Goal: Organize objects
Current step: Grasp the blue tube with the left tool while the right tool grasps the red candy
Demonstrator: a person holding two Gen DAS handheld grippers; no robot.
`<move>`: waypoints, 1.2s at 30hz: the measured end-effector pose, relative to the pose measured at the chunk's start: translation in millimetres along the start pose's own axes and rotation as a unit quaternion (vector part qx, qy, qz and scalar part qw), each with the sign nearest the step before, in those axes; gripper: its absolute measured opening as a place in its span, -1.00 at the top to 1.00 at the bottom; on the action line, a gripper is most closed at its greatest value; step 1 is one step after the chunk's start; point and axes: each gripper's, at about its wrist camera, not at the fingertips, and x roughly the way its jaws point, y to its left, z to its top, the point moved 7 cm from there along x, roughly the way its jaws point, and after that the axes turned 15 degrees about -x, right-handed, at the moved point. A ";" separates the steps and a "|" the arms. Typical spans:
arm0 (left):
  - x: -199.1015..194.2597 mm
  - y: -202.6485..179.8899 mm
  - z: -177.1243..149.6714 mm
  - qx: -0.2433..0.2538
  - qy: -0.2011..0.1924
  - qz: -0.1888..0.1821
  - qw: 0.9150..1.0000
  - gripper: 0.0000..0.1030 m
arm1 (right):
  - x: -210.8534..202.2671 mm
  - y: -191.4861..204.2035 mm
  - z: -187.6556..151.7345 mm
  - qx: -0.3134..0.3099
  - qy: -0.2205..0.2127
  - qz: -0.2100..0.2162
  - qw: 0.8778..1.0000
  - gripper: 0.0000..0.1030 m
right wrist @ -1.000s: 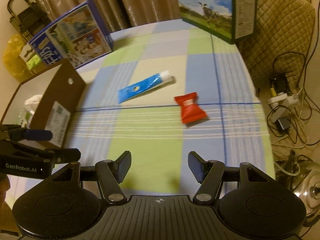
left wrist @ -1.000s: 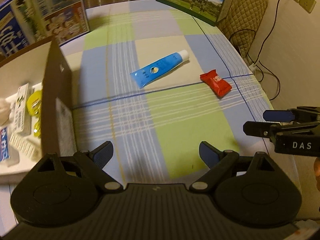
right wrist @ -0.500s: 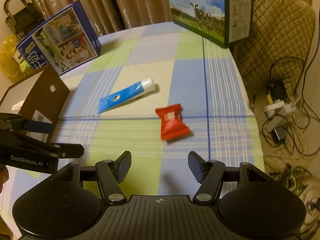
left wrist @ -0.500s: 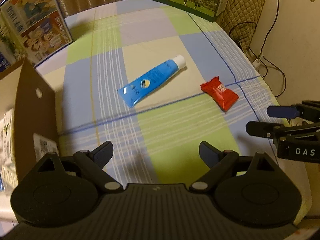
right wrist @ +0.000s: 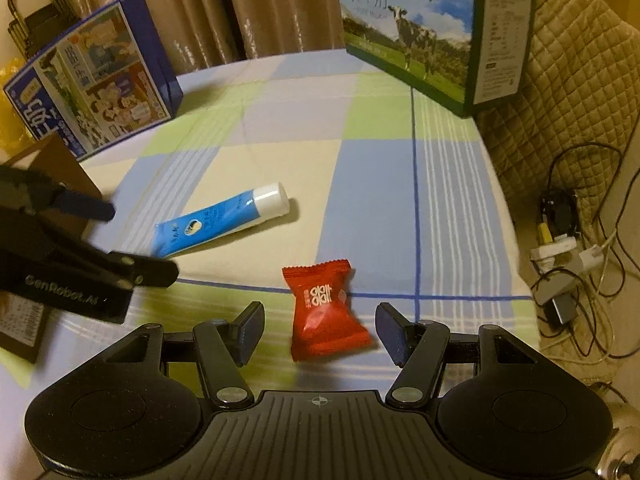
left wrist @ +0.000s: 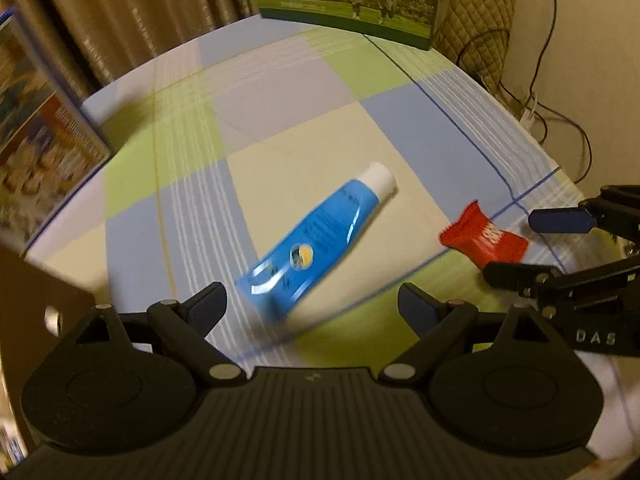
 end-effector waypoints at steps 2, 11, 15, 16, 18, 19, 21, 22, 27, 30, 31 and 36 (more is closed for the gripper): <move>10.3 -2.2 6.4 0.016 0.000 -0.004 1.000 -0.75 | 8.6 -0.1 1.3 -0.002 0.003 -0.001 1.000 -0.11; 44.1 -10.7 23.3 0.069 0.001 -0.019 0.997 -0.59 | 28.1 -1.1 1.6 -0.014 0.013 -0.003 1.000 0.17; 56.9 -9.5 29.2 0.058 0.010 -0.031 0.998 -0.30 | 29.3 -5.3 2.9 -0.020 0.015 -0.015 1.000 0.27; 57.8 -9.4 30.9 0.055 0.009 -0.034 0.998 -0.29 | 29.5 -6.1 3.4 -0.019 0.014 -0.014 1.000 0.30; 58.6 -10.6 32.8 0.055 0.008 -0.042 0.998 -0.22 | 30.0 -8.0 3.6 -0.017 0.014 -0.015 1.000 0.33; 58.4 -11.8 32.8 0.056 0.007 -0.048 0.997 -0.10 | 29.8 -8.5 3.5 -0.015 0.013 -0.015 1.000 0.34; 57.3 -14.5 31.9 0.056 0.008 -0.060 0.997 0.09 | 29.7 -9.1 3.6 -0.013 0.012 -0.015 1.000 0.34; 56.6 -15.2 30.7 0.056 0.008 -0.059 0.997 0.11 | 29.5 -9.1 3.5 -0.013 0.012 -0.015 1.000 0.34; 52.5 -17.0 25.1 0.046 0.003 -0.047 0.998 0.17 | 28.9 -9.2 2.7 -0.013 0.012 -0.016 1.000 0.34; 49.3 -16.6 19.6 0.030 0.007 -0.040 0.999 0.21 | 28.1 -9.4 1.9 -0.012 0.011 -0.017 1.000 0.34; 47.6 -16.6 16.8 0.023 0.007 -0.036 0.999 0.22 | 28.1 -9.1 1.8 -0.015 0.012 -0.018 1.000 0.34; 37.3 -13.2 -4.5 -0.019 0.020 -0.017 0.999 0.26 | 25.2 -3.3 -2.1 -0.030 0.012 -0.022 0.999 0.34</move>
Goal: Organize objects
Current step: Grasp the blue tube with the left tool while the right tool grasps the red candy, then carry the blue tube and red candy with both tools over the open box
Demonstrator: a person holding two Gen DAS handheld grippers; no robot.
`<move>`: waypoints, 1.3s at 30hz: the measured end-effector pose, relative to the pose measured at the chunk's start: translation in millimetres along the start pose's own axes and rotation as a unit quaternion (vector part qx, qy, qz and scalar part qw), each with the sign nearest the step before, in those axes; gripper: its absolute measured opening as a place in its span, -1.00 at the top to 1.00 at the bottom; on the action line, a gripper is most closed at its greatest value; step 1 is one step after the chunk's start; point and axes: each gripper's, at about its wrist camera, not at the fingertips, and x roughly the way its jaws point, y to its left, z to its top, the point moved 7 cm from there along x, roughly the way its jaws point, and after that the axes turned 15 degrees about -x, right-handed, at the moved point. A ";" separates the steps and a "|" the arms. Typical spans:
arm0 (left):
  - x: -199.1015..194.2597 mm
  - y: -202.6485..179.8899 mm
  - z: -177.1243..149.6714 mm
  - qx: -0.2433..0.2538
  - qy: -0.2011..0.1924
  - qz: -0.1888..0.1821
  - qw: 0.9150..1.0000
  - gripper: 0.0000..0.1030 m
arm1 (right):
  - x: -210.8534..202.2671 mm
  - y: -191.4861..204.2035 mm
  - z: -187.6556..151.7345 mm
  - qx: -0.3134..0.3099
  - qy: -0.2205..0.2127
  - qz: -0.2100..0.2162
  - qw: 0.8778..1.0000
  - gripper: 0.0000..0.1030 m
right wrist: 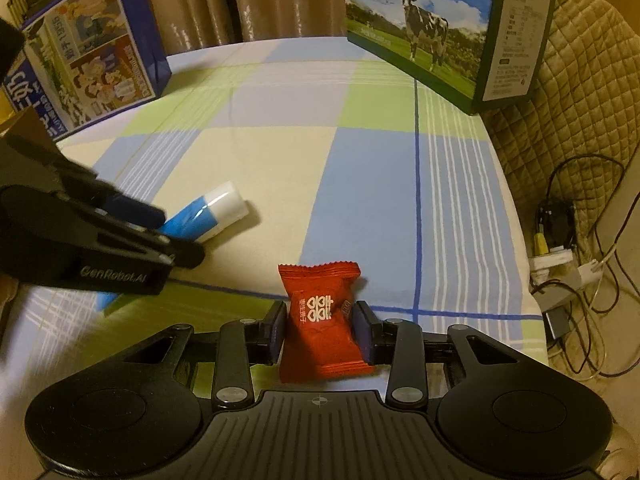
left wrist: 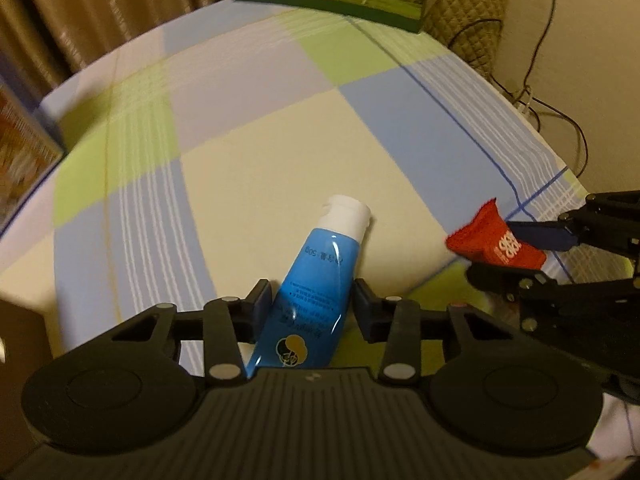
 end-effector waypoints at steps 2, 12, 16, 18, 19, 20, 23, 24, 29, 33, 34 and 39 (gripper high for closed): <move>-5.6 2.3 -13.3 -0.010 0.003 0.012 1.000 0.29 | -2.5 4.3 -3.1 -0.003 -0.001 0.004 1.000 0.35; -42.1 23.3 -90.0 -0.065 0.023 0.027 0.997 0.31 | -26.4 47.3 -28.1 -0.029 0.001 0.037 0.999 0.37; -59.9 34.5 -120.8 -0.086 0.030 0.029 0.995 0.31 | -37.9 69.6 -40.7 -0.045 0.003 0.055 0.997 0.37; -67.3 38.6 -134.6 -0.095 0.034 0.029 0.994 0.31 | -43.9 81.0 -47.8 -0.054 0.005 0.063 0.997 0.37; -71.7 40.9 -142.8 -0.100 0.036 0.029 0.994 0.31 | -46.7 86.2 -51.4 -0.057 0.006 0.067 0.996 0.37; -75.5 42.2 -148.6 -0.104 0.038 0.029 0.993 0.31 | -49.1 90.6 -54.6 -0.060 0.007 0.071 0.996 0.37; -86.5 48.9 -168.2 -0.124 0.045 0.028 0.991 0.31 | -57.0 104.3 -63.8 -0.068 0.013 0.085 0.994 0.37; -89.7 51.0 -173.8 -0.130 0.047 0.028 0.990 0.31 | -59.4 108.7 -66.5 -0.072 0.014 0.089 0.993 0.37; -95.8 57.4 -186.6 -0.150 0.045 0.021 0.987 0.30 | -68.0 126.9 -76.5 -0.091 0.016 0.096 0.991 0.37; -93.0 53.7 -184.3 -0.131 0.039 0.031 0.990 0.27 | -68.3 129.7 -77.6 -0.091 0.016 0.088 0.992 0.37; -92.8 51.8 -184.3 -0.126 0.035 0.034 0.991 0.27 | -68.3 129.7 -78.1 -0.090 0.016 0.087 0.992 0.37; -92.6 51.2 -183.6 -0.131 0.027 0.033 0.991 0.30 | -69.6 131.7 -81.4 -0.093 0.015 0.078 0.992 0.37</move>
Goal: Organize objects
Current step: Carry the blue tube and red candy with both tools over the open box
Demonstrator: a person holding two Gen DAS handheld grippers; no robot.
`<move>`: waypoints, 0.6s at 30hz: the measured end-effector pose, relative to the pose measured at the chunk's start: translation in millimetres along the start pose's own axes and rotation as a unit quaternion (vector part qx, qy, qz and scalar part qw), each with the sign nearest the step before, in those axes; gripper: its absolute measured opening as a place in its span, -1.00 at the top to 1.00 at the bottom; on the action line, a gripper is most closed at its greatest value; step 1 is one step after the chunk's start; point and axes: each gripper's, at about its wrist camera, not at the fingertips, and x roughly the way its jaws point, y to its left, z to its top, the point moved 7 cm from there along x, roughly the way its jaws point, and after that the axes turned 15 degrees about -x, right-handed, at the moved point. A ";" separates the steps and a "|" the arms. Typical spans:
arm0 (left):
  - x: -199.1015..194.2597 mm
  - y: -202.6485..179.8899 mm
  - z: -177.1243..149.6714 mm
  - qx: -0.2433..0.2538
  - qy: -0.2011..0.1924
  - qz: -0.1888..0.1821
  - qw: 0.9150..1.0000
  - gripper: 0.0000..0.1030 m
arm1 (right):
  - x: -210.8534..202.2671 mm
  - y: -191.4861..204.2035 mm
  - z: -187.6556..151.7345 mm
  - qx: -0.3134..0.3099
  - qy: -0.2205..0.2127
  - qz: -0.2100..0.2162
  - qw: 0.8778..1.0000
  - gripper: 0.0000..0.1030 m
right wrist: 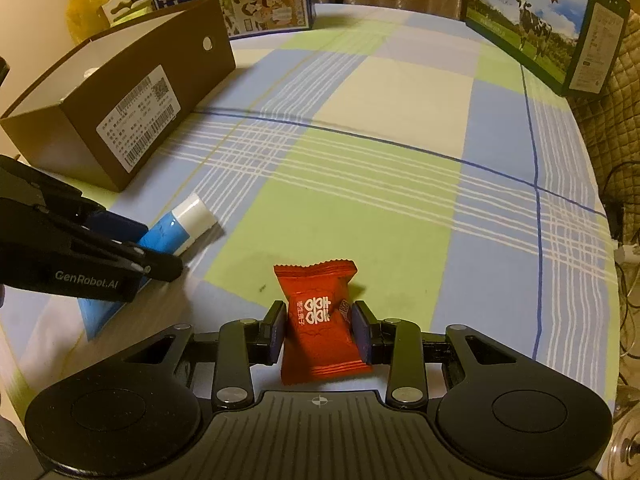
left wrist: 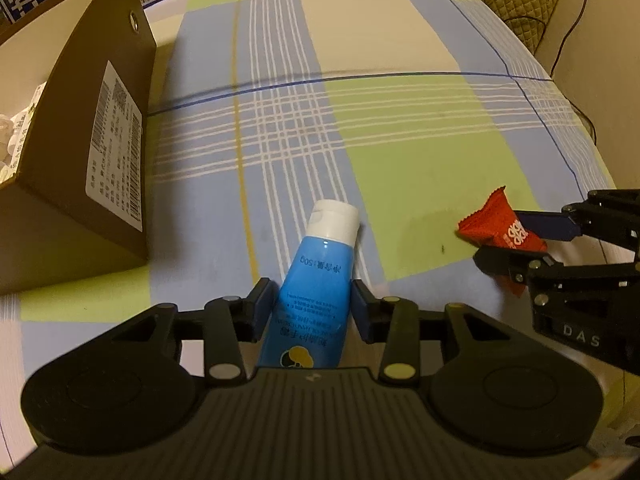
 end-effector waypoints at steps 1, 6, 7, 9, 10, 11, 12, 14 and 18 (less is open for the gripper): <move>-0.5 -0.3 -0.1 0.002 -0.002 0.001 1.000 0.31 | -0.8 0.1 -0.6 -0.001 0.000 -0.001 1.000 0.37; -2.2 0.1 0.2 0.002 -0.003 -0.001 1.000 0.32 | -2.1 1.0 -1.9 0.002 -0.002 -0.002 1.000 0.45; -2.1 0.6 0.0 0.001 -0.003 -0.002 1.000 0.32 | -2.6 1.3 -1.9 0.002 -0.001 -0.001 1.000 0.47; -3.3 1.6 -0.7 0.002 -0.002 -0.004 1.000 0.32 | -3.6 2.5 -2.5 0.005 0.000 0.002 1.000 0.49; -3.9 2.0 -0.7 0.003 -0.003 -0.005 1.000 0.32 | -4.2 3.2 -2.6 0.004 0.000 0.002 1.000 0.50; -5.4 2.2 -0.6 0.003 -0.004 -0.006 1.000 0.32 | -4.7 4.1 -2.3 0.003 0.000 0.002 1.000 0.51; -7.1 2.8 -0.7 0.002 -0.006 -0.008 1.000 0.32 | -5.4 5.0 -2.0 0.003 -0.001 0.004 1.000 0.51; -11.1 3.9 0.9 0.001 -0.010 -0.012 1.000 0.32 | -7.5 7.0 -0.8 0.003 -0.004 0.004 1.000 0.52; -22.3 7.2 5.4 -0.001 -0.020 -0.019 1.000 0.32 | -13.1 9.1 5.3 0.003 -0.014 0.002 1.000 0.52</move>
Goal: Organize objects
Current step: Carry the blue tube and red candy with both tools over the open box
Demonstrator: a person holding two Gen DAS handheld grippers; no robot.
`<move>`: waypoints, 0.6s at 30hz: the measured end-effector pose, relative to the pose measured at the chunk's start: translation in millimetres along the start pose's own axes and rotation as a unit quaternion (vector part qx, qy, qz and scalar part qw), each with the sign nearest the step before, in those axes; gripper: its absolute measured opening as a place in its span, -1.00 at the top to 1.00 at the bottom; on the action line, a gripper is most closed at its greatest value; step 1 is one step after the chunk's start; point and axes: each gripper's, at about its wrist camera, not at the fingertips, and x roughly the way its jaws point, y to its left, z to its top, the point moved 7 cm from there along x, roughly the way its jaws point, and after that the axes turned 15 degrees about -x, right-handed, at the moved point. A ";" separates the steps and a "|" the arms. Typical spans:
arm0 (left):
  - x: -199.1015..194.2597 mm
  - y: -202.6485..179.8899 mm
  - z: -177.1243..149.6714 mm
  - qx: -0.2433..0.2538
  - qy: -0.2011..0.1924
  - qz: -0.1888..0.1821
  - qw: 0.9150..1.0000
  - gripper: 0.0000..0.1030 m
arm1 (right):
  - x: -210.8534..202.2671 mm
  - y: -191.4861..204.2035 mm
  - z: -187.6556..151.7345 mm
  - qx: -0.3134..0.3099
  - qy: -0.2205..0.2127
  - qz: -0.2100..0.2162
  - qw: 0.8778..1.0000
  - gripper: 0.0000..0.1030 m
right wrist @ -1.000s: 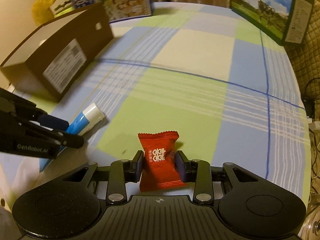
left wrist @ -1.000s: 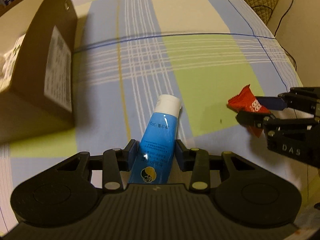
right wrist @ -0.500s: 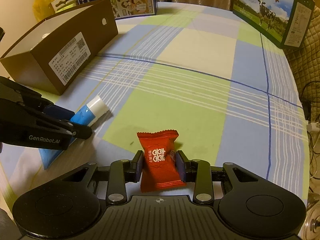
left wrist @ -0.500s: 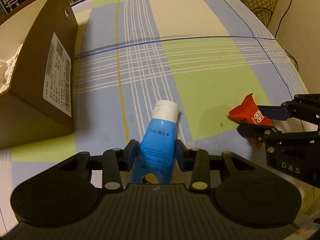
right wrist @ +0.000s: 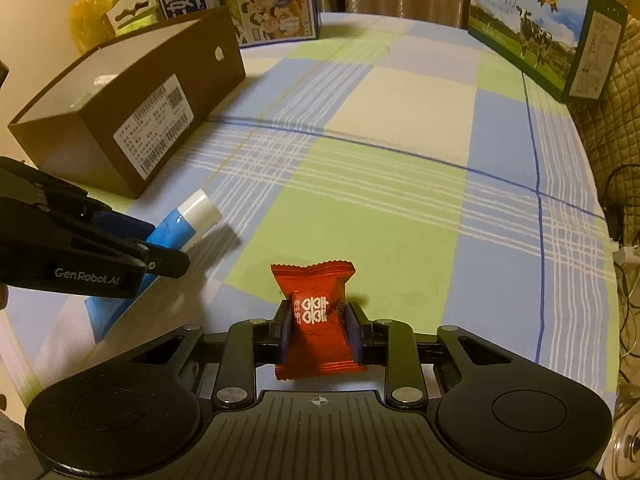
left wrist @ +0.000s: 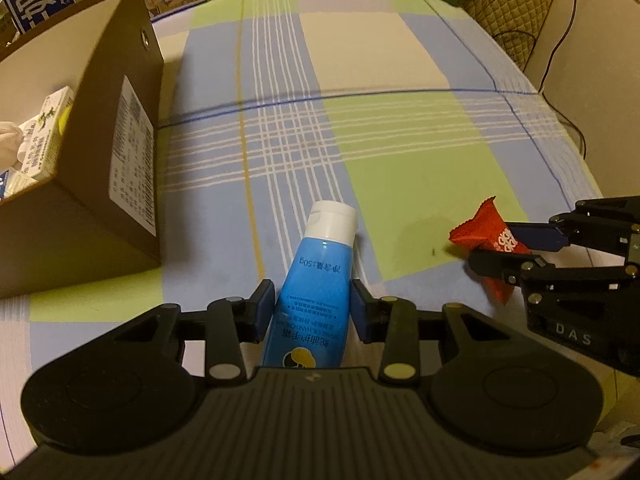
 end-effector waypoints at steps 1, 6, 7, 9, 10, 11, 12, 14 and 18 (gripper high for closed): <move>-2.7 0.7 1.3 0.000 -0.002 -0.001 1.000 0.32 | -1.2 0.5 2.1 0.000 -0.002 -0.001 1.000 0.52; -19.3 5.2 7.9 -0.005 -0.019 -0.012 1.000 0.32 | -7.8 3.2 12.9 -0.001 -0.016 -0.002 1.000 0.54; -22.6 6.1 8.8 -0.006 -0.022 -0.013 1.000 0.32 | -9.1 4.0 15.0 -0.001 -0.018 -0.001 1.000 0.55; -29.8 7.9 10.3 -0.009 -0.030 -0.017 0.999 0.32 | -12.0 6.9 19.8 -0.003 -0.024 0.000 1.000 0.56; -33.2 9.3 10.9 -0.010 -0.033 -0.019 0.999 0.32 | -13.5 8.3 21.7 -0.004 -0.027 0.001 1.000 0.56; -36.8 11.0 11.4 -0.012 -0.036 -0.021 0.999 0.32 | -14.5 10.0 23.9 -0.005 -0.030 0.001 1.000 0.56; -40.4 13.1 11.9 -0.013 -0.039 -0.023 0.999 0.32 | -15.6 11.6 26.1 -0.006 -0.033 0.002 0.999 0.56; -47.9 17.1 12.6 -0.016 -0.046 -0.025 0.998 0.32 | -18.2 14.9 30.9 -0.007 -0.039 0.006 0.999 0.56; -64.2 28.4 15.8 -0.027 -0.060 -0.029 0.997 0.32 | -24.7 22.6 43.2 -0.009 -0.053 0.016 0.998 0.56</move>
